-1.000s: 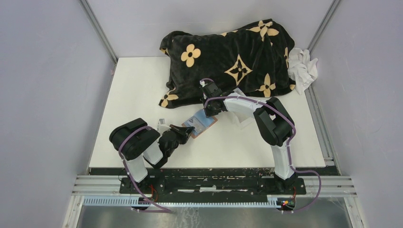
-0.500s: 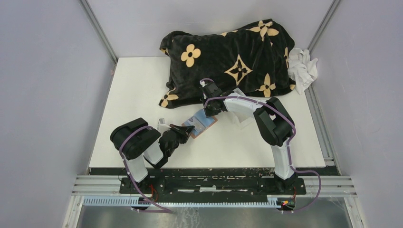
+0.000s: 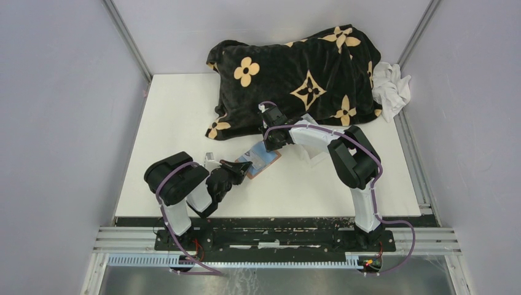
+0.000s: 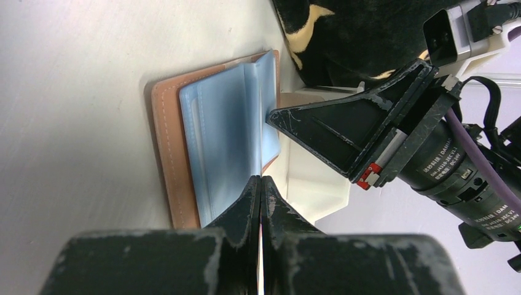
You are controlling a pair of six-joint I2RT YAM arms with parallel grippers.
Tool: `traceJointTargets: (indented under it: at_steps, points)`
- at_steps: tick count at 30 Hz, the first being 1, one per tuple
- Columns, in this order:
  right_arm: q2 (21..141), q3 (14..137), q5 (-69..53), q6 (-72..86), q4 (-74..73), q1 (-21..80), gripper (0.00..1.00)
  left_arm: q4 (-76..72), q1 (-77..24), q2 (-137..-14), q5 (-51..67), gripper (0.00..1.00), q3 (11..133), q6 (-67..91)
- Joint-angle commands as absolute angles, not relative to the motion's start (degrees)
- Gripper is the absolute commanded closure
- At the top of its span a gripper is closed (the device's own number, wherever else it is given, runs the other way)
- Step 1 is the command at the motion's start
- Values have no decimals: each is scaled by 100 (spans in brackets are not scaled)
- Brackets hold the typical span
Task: Put the credit cards into the card holder
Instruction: Insert the credit card into the card holder.
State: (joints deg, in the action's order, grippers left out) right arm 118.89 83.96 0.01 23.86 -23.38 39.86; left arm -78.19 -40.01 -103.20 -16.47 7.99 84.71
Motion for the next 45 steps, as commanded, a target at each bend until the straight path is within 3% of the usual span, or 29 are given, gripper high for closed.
traceJointTargets:
  at_steps: [1, 45]
  points:
    - [12049, 8190, 124, 2401, -2373, 3938, 99, -8155, -4030, -10436, -1785, 97, 896, 8214]
    - [12060, 8157, 44, 2429, -2329, 3940, 99, -8021, -4031, -10617, -1932, 97, 1052, 8049]
